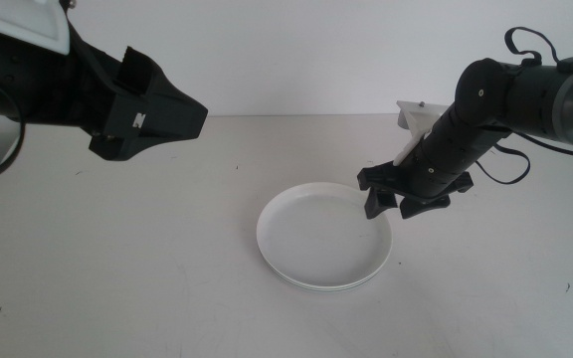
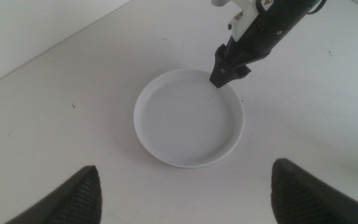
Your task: Stack the three bowls on top of each other.
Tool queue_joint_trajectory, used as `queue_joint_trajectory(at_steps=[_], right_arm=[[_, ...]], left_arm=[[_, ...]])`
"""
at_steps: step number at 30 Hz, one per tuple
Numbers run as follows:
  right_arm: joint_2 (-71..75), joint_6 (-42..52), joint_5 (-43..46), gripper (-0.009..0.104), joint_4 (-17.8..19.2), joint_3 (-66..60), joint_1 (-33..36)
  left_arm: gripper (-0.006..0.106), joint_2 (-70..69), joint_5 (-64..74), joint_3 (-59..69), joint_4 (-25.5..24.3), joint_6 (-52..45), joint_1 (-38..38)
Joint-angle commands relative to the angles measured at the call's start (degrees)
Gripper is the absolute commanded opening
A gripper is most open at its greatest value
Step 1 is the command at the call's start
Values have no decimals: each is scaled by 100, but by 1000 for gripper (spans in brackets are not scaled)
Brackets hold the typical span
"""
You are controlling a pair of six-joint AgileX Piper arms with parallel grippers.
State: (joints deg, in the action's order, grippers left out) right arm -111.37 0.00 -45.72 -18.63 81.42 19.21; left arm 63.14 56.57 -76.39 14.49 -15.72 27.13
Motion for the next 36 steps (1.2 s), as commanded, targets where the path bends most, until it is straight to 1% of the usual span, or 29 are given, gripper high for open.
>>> queue_joint_trajectory(at_steps=[1,4,11,16,18,20,22,24,26,28,30,33,35,36], right_arm=[[347,66,41,56,-162,173,-10],[393,78,-69,62,-250,274,-16],[923,281,-180,62,-221,532,-16],[1345,521,-536,62,-133,764,-136],[1504,534,-690,62,-159,849,-288],[1680,534,-805,62,-159,890,-460],[1880,540,-909,62,-159,890,-655],[2078,676,-964,62,-201,864,-841],[2241,897,-993,62,-201,862,-945],[2421,1048,-1066,62,-182,844,-989],[2641,1090,-1041,62,-124,712,-989],[3046,1109,-850,62,-71,257,-989],[3336,1114,-563,62,32,-136,-989],[3523,1122,-393,62,94,-376,-989]], left_arm=[[105,-88,-298,-140,98,33,27],[105,-88,-298,-140,98,33,27],[105,-88,-298,-140,98,33,27],[105,-88,-373,-140,91,39,27],[105,-49,-600,-140,-26,-4,27],[105,18,-804,-140,-201,245,15],[105,112,-911,-145,-598,724,-86],[105,242,-808,-145,-877,1134,-431],[105,397,-609,-138,-938,1188,-966],[105,448,-531,-108,-837,1116,-1503],[105,407,-540,-24,-566,920,-2028],[105,188,-613,310,69,404,-2724],[105,-126,-961,719,520,36,-2951],[105,-334,-1259,909,667,-78,-2995]])
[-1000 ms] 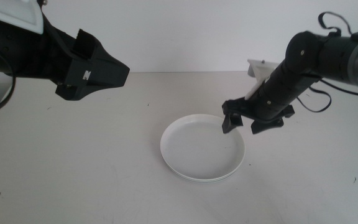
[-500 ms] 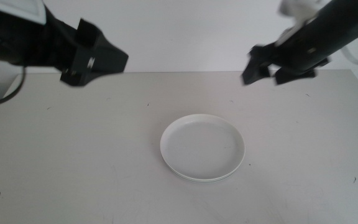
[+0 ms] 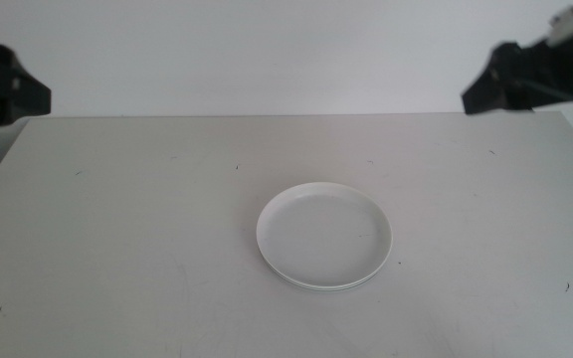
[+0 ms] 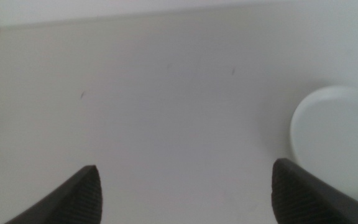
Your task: Stack the three bowls on top of each other.
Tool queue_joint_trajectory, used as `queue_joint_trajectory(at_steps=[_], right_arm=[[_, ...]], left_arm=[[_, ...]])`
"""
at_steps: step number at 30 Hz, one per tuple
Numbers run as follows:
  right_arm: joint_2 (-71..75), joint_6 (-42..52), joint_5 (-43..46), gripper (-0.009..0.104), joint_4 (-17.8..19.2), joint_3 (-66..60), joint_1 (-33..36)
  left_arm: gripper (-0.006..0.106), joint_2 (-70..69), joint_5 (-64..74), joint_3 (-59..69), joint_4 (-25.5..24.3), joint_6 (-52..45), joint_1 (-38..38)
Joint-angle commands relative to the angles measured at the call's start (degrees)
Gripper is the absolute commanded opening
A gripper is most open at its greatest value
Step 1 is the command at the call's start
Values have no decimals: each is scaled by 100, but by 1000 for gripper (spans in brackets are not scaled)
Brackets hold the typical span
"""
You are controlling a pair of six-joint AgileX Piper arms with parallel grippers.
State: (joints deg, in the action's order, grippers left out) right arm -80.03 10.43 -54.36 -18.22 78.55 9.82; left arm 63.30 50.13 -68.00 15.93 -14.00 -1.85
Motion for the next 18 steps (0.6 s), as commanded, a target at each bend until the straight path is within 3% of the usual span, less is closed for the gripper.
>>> queue_joint_trajectory(at_steps=[1,4,9,18], right_arm=[[586,79,668,62,101,-335,-49],[1159,79,1170,62,287,-972,-49],[2120,41,1744,62,698,-1881,-49],[3759,41,2615,62,943,-3210,-49]], left_arm=[[105,-553,-908,309,658,-359,-111],[105,-1092,-1497,929,900,-522,-111],[105,-1943,-2188,1999,905,-573,-104],[105,-4085,-3012,3724,928,-757,-104]])
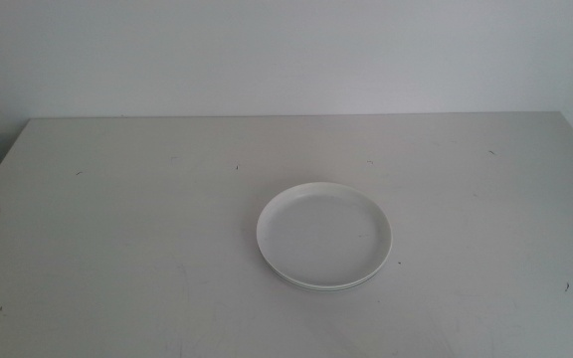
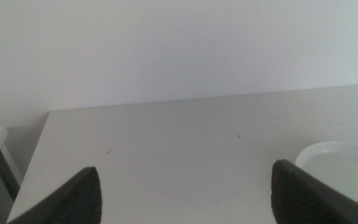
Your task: Stack the three bowls on top of each other.
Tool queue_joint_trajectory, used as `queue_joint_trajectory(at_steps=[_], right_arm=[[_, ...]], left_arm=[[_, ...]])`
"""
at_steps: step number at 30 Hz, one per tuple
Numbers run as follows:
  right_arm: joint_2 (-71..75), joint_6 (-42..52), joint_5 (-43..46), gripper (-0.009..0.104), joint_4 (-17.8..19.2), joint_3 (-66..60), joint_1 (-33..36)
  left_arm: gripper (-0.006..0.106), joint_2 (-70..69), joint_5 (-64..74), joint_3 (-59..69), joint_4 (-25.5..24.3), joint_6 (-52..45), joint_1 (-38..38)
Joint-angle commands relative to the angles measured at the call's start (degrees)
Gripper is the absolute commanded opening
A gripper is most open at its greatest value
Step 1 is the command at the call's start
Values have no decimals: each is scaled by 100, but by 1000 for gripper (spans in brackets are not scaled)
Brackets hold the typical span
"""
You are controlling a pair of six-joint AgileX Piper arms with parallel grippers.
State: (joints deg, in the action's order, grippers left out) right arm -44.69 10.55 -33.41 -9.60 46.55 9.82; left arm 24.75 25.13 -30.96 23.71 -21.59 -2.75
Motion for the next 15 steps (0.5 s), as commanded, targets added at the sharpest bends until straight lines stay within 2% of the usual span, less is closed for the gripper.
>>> queue_joint_trajectory(at_steps=[1,7,15], right_arm=[[396,29,607,62,123,-156,-49],[1241,-62,1283,62,95,-811,-44],[1694,55,1536,62,166,-869,-44]], left_arm=[[105,-440,-512,146,191,12,-14],[105,-1195,-500,521,631,26,-14],[105,-1351,-446,521,643,31,-14]])
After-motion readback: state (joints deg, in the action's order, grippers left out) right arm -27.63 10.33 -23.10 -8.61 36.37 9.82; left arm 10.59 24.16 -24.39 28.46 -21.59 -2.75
